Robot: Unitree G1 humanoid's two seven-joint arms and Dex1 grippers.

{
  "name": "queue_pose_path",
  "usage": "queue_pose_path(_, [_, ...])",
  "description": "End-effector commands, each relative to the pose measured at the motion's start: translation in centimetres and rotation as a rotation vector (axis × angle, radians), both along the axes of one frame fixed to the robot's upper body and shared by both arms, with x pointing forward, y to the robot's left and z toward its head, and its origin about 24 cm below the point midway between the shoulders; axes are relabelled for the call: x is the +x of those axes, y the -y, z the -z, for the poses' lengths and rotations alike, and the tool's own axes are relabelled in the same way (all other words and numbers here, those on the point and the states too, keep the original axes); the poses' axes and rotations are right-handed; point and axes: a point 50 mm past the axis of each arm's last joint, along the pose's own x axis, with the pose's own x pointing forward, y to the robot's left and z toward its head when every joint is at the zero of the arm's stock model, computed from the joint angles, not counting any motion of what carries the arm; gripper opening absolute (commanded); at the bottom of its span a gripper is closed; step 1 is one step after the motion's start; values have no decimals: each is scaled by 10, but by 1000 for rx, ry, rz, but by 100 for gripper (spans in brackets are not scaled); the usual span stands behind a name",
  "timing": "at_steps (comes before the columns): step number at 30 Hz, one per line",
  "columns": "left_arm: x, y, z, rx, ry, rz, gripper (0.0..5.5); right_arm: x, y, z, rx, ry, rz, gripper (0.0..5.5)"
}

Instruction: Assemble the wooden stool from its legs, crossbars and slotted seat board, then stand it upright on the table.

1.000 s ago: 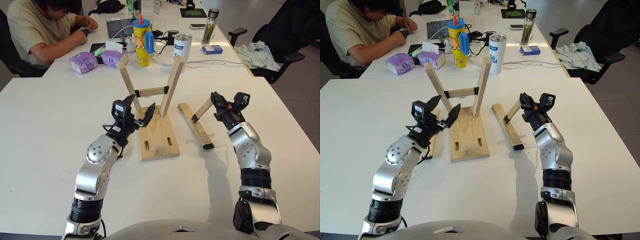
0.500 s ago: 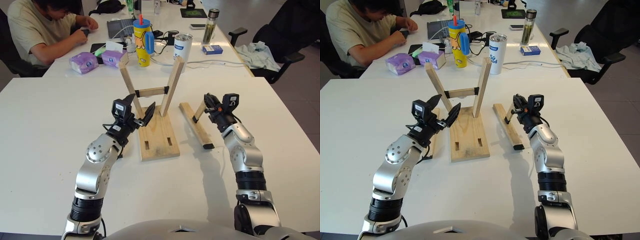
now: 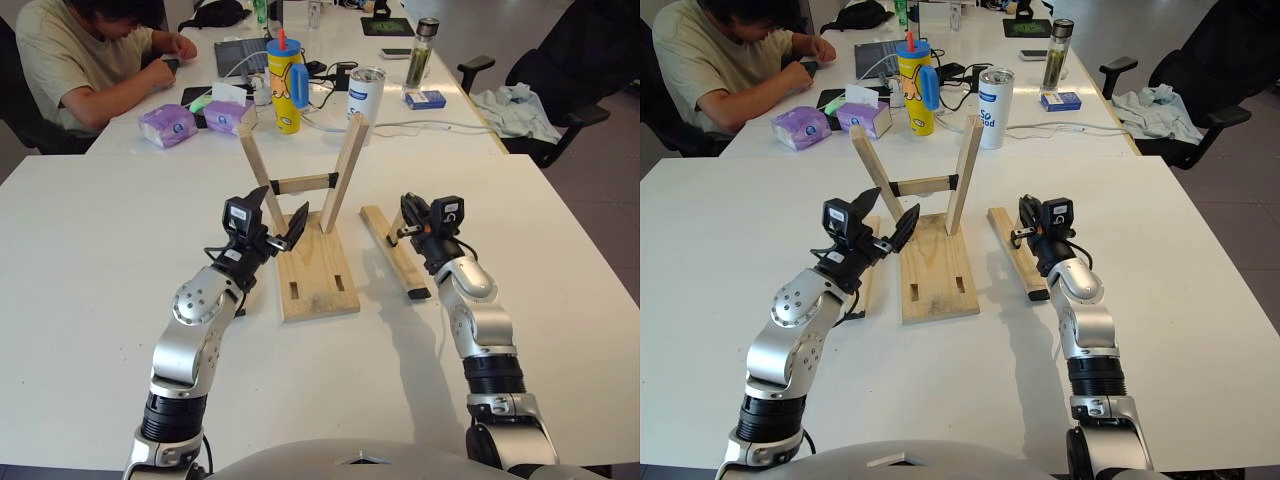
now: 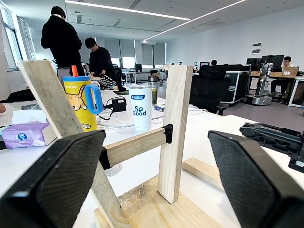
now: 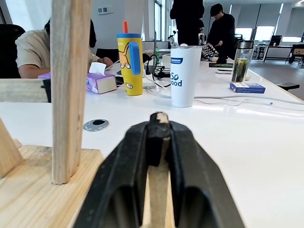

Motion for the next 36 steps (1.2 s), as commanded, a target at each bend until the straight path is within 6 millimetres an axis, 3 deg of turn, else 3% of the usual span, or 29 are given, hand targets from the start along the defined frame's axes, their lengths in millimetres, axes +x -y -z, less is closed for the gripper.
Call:
queue_pose_path(1, [2,-2,1,13,3,-18,400,-1,2,-1,4,-17,-2,89])
queue_pose_path(5, [1,-2,2,11,4,-26,400,6,0,-34,35,83,-20,164])
queue_pose_path(14, [3,1,4,-2,6,-34,400,27,-12,-125,58,327,-41,164])
queue_pose_path(16, [4,3,5,-4,8,-31,400,33,-17,-134,53,352,-47,164])
queue_pose_path(23, [9,2,2,-11,16,-27,400,48,-33,-135,35,385,-54,164])
queue_pose_path(25, [8,2,2,-7,18,-26,400,56,-28,-112,32,288,5,164])
queue_pose_path(27, [8,1,2,-6,21,-29,400,58,-24,-66,-1,94,40,164])
queue_pose_path(30, [9,-1,2,-11,19,-37,400,39,-18,22,8,-267,81,164])
queue_pose_path(32, [9,-1,2,-12,18,-36,400,26,-15,56,2,-407,97,164])
queue_pose_path(34, [9,-1,2,-12,19,-35,400,29,-13,50,5,-372,98,164])
queue_pose_path(36, [9,-2,1,-15,20,-39,400,39,-13,31,16,-291,85,164])
